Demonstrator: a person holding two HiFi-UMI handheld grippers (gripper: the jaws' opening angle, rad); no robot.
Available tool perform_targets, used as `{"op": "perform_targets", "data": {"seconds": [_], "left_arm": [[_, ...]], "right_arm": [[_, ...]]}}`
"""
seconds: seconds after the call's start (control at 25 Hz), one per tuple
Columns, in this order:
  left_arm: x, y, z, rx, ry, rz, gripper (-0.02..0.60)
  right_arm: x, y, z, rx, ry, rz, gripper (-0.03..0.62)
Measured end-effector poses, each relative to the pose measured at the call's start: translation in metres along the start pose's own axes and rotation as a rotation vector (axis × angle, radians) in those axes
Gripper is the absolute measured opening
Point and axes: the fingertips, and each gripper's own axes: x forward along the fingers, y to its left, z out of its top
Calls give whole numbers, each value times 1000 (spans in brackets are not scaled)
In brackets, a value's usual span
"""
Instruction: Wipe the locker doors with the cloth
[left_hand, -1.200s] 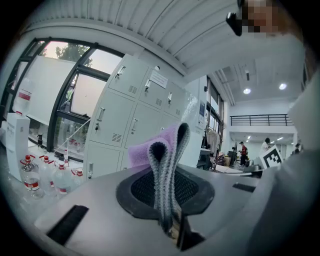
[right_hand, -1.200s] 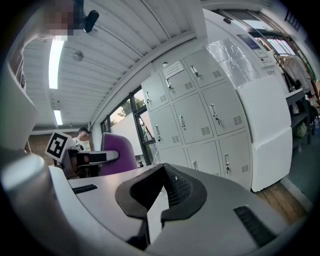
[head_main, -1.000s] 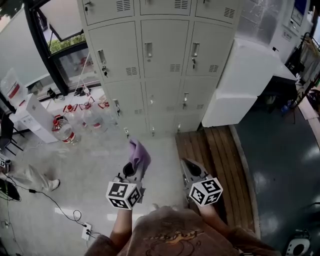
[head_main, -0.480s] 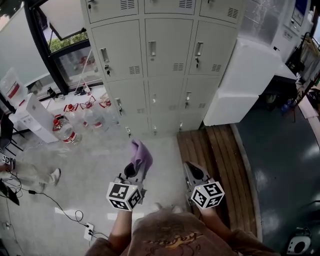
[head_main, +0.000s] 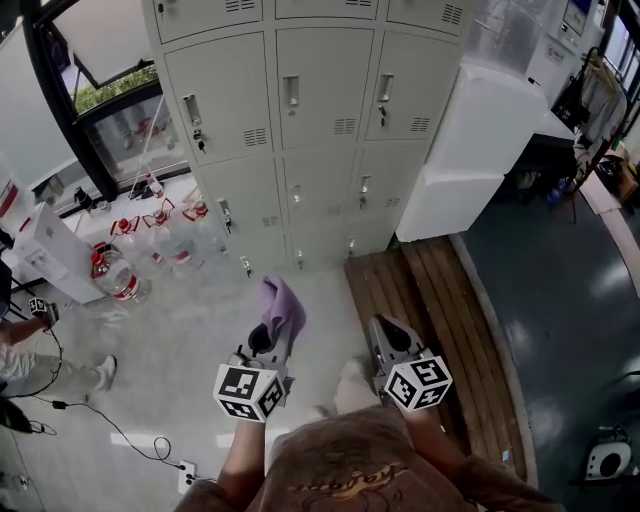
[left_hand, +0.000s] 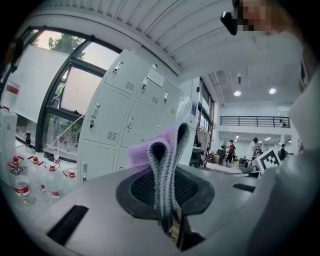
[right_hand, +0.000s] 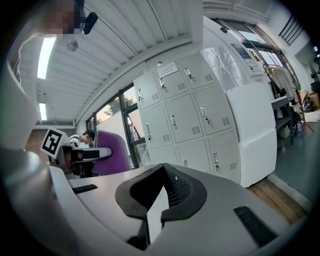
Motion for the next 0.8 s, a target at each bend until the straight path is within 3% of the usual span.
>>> {"op": "perform_targets", "data": {"seconds": [0.36,0.8], "left_arm": [[40,27,11,3,-19,-9,41],[135,73,43,8,-40,14,41]], "right_arm": [[41,-12,8,-14,-8,4,-3],[150,-54,45,-36,-23,78,-3]]}}
